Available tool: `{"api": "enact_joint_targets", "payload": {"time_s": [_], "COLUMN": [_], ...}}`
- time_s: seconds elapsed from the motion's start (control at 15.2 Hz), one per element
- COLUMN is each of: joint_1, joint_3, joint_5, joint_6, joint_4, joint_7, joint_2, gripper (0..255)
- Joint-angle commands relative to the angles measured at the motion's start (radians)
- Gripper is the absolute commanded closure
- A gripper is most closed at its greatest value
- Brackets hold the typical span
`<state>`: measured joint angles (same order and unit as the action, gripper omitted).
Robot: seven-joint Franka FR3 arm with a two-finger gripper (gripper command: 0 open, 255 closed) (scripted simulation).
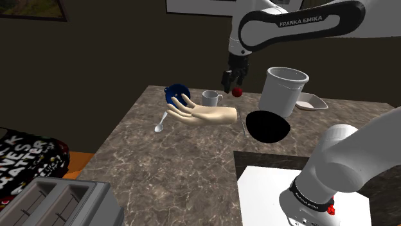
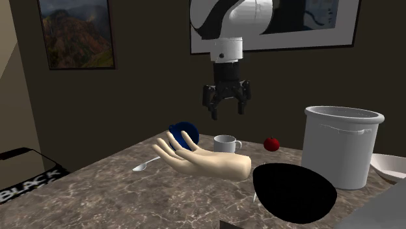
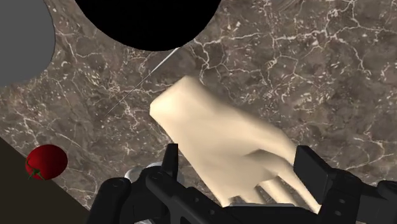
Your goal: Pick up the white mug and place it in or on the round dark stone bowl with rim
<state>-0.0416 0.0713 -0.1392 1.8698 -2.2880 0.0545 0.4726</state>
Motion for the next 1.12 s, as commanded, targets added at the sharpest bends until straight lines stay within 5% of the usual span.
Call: {"api": "enact_joint_targets", "payload": {"time_s": [0.0, 1.06], "joint_1": [-0.004, -0.046], "joint_3": [0.017, 0.098], "joint_5": [0.0, 0.116], "joint_6": [0.056, 0.326], "joint_4": [0.016, 0.36], "joint_7": [-0.014, -0.155], "joint_2": [-0.067, -0.654], "gripper": [0, 0]}}
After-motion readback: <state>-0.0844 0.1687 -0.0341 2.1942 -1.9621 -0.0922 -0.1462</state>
